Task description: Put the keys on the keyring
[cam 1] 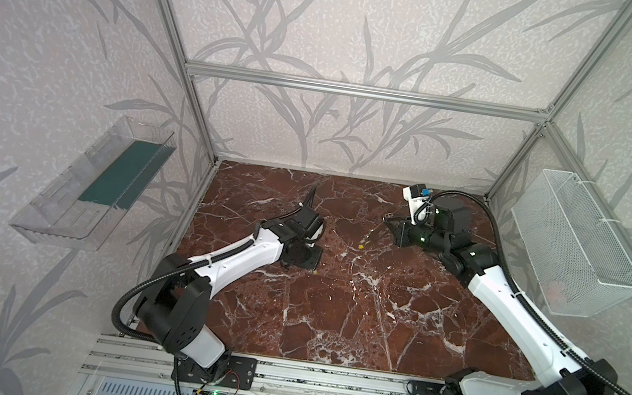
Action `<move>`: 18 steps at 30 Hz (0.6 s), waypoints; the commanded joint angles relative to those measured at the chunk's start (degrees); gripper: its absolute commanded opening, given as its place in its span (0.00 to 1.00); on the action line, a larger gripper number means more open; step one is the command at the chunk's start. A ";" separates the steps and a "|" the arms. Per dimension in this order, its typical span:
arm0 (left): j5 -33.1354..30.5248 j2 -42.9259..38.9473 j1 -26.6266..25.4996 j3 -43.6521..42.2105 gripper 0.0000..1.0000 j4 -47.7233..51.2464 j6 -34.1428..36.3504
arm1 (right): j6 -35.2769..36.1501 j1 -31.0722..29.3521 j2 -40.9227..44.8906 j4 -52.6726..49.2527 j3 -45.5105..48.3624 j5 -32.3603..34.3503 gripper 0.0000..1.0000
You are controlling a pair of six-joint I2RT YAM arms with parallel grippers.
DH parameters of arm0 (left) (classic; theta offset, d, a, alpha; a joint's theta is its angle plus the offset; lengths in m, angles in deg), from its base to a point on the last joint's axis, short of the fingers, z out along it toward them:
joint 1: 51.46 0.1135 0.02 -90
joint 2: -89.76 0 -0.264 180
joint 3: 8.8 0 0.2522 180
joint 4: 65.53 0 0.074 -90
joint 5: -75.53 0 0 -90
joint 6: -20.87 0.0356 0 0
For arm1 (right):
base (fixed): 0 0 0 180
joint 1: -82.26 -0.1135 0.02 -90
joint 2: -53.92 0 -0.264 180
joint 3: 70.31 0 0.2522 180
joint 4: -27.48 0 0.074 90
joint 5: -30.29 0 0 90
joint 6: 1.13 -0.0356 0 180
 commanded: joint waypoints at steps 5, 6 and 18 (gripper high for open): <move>-3.36 -2.12 -2.05 -1.54 0.00 13.28 -3.64 | -0.24 -1.28 -0.87 3.81 -1.33 -0.88 0.00; -3.32 -1.40 -2.65 -1.14 0.00 14.63 -3.83 | -0.24 -1.28 -0.87 3.90 -1.13 -0.95 0.00; -4.76 11.09 -5.74 5.32 0.00 18.49 -0.17 | 0.02 -1.44 1.33 3.58 0.98 -0.51 0.00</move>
